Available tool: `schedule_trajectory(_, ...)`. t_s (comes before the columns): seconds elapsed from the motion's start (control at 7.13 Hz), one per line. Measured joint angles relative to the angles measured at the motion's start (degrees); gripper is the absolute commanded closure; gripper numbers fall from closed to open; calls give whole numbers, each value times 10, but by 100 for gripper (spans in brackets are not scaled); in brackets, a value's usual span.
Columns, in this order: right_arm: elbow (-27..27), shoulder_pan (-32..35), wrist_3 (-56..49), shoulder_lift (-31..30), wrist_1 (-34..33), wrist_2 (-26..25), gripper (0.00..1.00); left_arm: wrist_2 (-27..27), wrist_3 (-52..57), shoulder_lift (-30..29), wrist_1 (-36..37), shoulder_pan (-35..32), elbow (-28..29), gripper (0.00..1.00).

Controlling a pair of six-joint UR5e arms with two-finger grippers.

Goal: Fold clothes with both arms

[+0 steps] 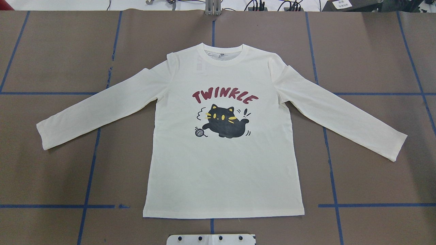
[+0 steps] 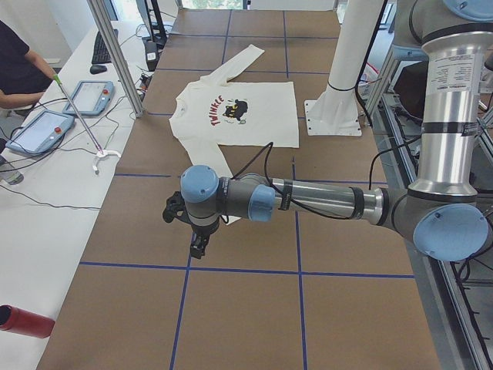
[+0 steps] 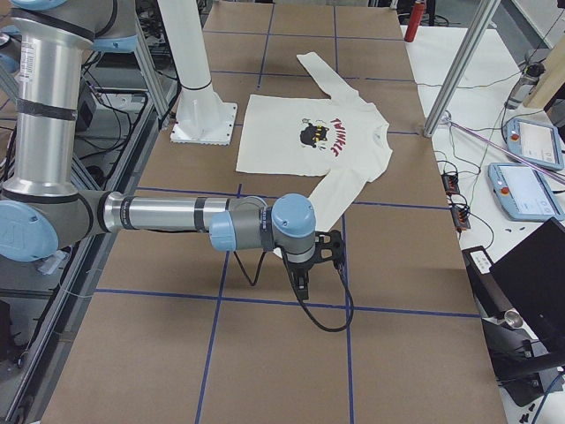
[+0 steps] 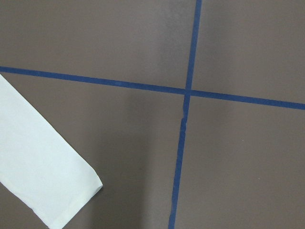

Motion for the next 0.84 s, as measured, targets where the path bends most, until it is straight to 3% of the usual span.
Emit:
schedule_trajectory(0.56, -1, -60, 83, -14, 58, 36, 0, -17, -86, -12, -70, 0, 40, 0)
schedule_trajectory(0.84, -2, -126, 204, -43, 184, 5, 0, -21, -107, -15, -105, 2, 55, 0)
